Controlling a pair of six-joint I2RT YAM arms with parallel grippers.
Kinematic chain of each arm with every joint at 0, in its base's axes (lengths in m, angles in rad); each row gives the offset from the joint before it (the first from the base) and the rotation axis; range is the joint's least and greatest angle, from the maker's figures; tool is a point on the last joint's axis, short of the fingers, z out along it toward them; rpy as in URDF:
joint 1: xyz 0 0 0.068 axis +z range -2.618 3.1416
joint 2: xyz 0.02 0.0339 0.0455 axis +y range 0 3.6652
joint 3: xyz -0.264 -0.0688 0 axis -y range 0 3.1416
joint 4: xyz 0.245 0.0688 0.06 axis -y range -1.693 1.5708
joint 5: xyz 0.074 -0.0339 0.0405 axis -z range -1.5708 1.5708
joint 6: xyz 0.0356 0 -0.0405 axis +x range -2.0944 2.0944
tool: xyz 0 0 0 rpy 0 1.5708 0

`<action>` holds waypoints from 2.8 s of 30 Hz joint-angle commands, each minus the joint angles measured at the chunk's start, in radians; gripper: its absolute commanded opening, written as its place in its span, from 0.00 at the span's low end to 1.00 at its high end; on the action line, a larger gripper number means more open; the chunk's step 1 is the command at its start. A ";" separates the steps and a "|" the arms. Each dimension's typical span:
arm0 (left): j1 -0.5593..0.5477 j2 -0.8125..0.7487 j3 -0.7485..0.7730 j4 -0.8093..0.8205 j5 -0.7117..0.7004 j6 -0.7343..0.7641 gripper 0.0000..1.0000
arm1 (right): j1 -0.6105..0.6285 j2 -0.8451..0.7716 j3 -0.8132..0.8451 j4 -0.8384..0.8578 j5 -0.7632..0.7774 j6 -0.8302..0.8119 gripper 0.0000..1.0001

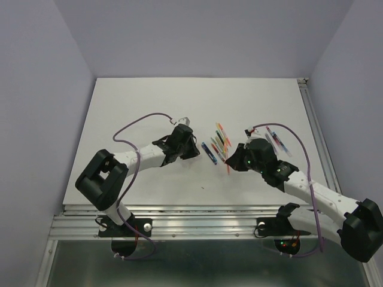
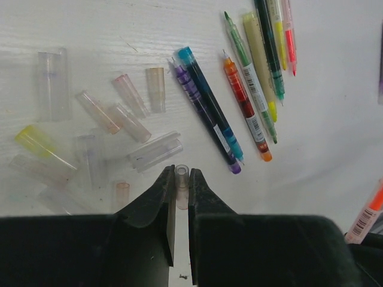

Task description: Open the pen caps

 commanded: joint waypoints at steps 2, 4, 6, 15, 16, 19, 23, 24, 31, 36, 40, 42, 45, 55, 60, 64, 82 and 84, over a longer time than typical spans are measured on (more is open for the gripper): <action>-0.032 0.036 0.067 -0.074 -0.065 0.041 0.11 | -0.004 -0.008 0.036 0.010 0.030 -0.021 0.01; -0.043 0.042 0.068 -0.080 -0.063 0.043 0.12 | -0.004 -0.009 0.036 0.009 0.034 -0.024 0.01; -0.048 0.048 0.068 -0.084 -0.063 0.041 0.12 | -0.004 -0.009 0.033 0.007 0.035 -0.024 0.01; -0.068 0.037 0.045 -0.089 -0.072 0.018 0.22 | -0.004 0.015 0.035 0.009 0.027 -0.024 0.01; -0.068 0.036 0.045 -0.089 -0.072 0.020 0.25 | -0.004 0.017 0.035 0.009 0.024 -0.024 0.01; -0.071 0.033 0.042 -0.089 -0.077 0.020 0.26 | -0.004 0.017 0.033 0.010 0.026 -0.023 0.01; -0.071 0.034 0.038 -0.089 -0.085 0.017 0.27 | -0.004 0.018 0.035 0.007 0.026 -0.023 0.01; -0.071 0.036 0.036 -0.110 -0.085 0.017 0.27 | -0.003 0.018 0.036 0.006 0.026 -0.026 0.01; -0.071 0.027 0.035 -0.124 -0.088 0.014 0.34 | -0.004 0.021 0.038 -0.005 0.035 -0.027 0.01; -0.071 0.010 0.035 -0.130 -0.100 0.011 0.38 | -0.004 0.018 0.044 -0.013 0.041 -0.032 0.01; -0.071 -0.006 0.041 -0.149 -0.109 0.006 0.39 | -0.004 0.015 0.046 -0.016 0.046 -0.032 0.01; -0.072 -0.027 0.039 -0.147 -0.100 0.011 0.40 | -0.004 0.012 0.044 -0.010 0.046 -0.029 0.01; -0.074 -0.068 0.032 -0.124 -0.065 0.034 0.50 | -0.004 0.015 0.033 0.036 0.032 -0.017 0.01; -0.123 -0.252 -0.109 0.196 0.210 0.149 0.92 | -0.004 0.035 0.035 0.200 -0.003 0.102 0.01; -0.164 -0.308 -0.153 0.319 0.314 0.167 0.99 | -0.004 0.031 0.049 0.249 0.049 0.235 0.01; -0.184 -0.291 -0.139 0.334 0.325 0.192 0.99 | -0.004 0.021 0.017 0.369 0.044 0.307 0.01; -0.189 -0.211 -0.088 0.357 0.340 0.192 0.70 | -0.004 0.040 0.020 0.401 -0.060 0.350 0.01; -0.189 -0.208 -0.087 0.357 0.325 0.190 0.68 | -0.004 0.041 0.013 0.412 -0.071 0.349 0.01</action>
